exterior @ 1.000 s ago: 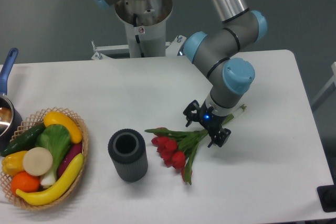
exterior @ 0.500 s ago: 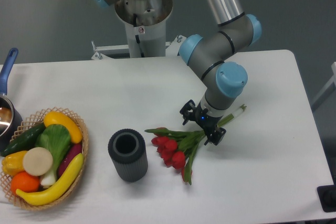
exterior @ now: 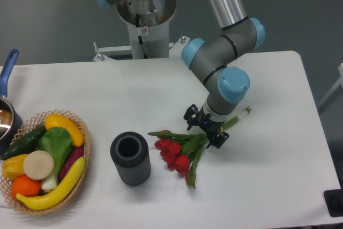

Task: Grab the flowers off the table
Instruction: 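Lower the gripper around the tulip stems near the flower heads, then close the gripper on the tulip stems, then lift the gripped tulip bouquet up off the table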

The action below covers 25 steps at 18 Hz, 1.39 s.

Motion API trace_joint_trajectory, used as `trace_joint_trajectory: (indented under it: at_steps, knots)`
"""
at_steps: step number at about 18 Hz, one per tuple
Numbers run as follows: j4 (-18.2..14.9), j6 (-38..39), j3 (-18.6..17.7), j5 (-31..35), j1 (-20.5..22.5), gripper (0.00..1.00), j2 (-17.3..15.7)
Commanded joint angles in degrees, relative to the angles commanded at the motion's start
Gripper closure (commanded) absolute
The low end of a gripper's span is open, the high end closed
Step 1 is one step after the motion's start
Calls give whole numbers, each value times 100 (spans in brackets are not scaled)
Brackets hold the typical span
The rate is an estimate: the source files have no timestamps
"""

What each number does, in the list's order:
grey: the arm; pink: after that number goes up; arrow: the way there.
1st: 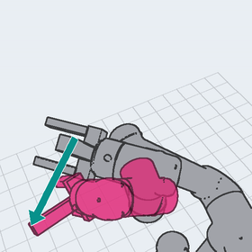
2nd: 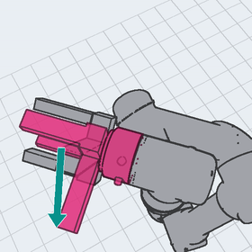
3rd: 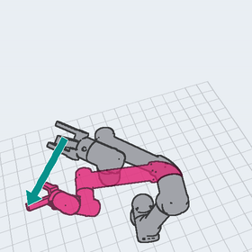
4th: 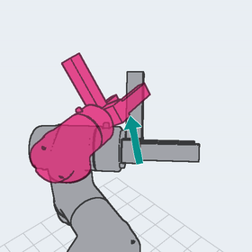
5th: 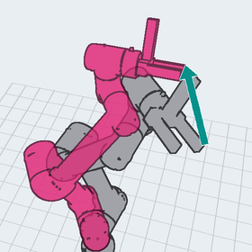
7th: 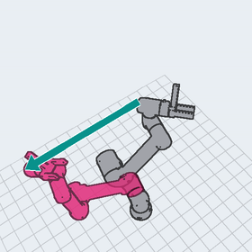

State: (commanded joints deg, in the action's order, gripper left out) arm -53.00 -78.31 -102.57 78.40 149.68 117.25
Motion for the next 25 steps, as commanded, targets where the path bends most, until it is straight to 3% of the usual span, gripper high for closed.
trace_joint_trajectory:
  at_steps: [3, 6, 11, 15, 18, 20, 22, 25]
  knots:
    - [-18, 17, 0, 0, 9, 59, -26]
    - [0, 123, 9, 9, 0, 64, -27]
    - [-18, 158, 114, 9, 9, 72, -44]
    - [-18, 106, 167, 0, 96, 72, -141]
    - [-26, 79, 264, -61, 263, 72, -456]
    - [-26, 70, 307, -350, 360, 72, -615]
    - [-35, 88, 351, -1305, 675, 72, -930]
    - [-26, 132, 448, -1879, 861, 72, -1212]
